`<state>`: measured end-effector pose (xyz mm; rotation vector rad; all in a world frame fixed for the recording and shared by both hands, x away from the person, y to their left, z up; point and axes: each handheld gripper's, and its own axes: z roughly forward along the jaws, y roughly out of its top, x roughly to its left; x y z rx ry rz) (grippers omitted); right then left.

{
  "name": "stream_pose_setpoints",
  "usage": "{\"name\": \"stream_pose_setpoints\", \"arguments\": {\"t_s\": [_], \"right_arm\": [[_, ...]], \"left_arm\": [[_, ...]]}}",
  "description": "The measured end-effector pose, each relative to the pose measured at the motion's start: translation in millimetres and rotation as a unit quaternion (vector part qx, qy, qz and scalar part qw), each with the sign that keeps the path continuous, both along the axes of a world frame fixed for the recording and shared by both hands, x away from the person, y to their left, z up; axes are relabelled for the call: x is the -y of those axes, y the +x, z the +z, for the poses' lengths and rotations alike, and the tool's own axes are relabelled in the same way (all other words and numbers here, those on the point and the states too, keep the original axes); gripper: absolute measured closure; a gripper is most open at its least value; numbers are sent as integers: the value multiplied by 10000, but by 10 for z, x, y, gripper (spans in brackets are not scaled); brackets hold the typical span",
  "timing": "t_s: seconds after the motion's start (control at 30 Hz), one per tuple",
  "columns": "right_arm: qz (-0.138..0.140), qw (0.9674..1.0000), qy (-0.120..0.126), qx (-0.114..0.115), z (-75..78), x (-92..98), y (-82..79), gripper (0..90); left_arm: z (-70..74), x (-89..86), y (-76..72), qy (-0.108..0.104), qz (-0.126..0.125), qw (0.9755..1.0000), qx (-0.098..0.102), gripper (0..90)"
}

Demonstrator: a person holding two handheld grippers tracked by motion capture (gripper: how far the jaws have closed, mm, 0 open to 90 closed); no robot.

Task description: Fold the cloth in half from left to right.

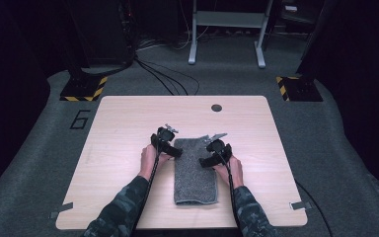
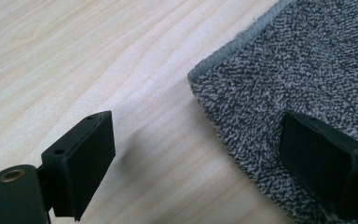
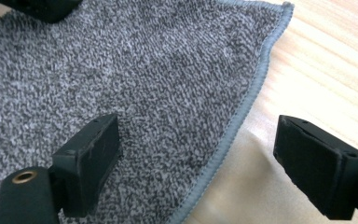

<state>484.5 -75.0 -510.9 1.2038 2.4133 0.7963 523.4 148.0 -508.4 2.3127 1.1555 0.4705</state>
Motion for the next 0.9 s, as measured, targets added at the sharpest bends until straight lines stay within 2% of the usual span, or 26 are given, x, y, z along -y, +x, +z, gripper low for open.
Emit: {"name": "stream_pose_setpoints", "arguments": {"t_s": [0.2,0.27,0.3,0.43,0.53,0.8,0.9], "right_arm": [[5,9999,136,12,-33,14,-173,142],[39,9999,136,34,-33,21,-197,142],[39,9998,185,-33,-22,26,-198,143],[12,9991,406,71,93,101,-190,143],[8,9988,478,112,191,146,-173,144],[7,9983,585,75,322,211,-63,145],[80,9983,556,145,366,207,-27,147]], "left_arm": [[5,-15,-96,18,-141,9999,9,106],[12,-26,-93,-72,-156,9999,-14,103],[24,-41,-92,-163,-153,9997,-48,103],[129,-122,-149,-538,-159,9984,-36,97],[169,-150,-156,-574,-158,9982,35,97],[205,-203,-127,-675,-133,9976,-33,94],[248,-213,-114,-698,-131,9975,-29,94]]}}
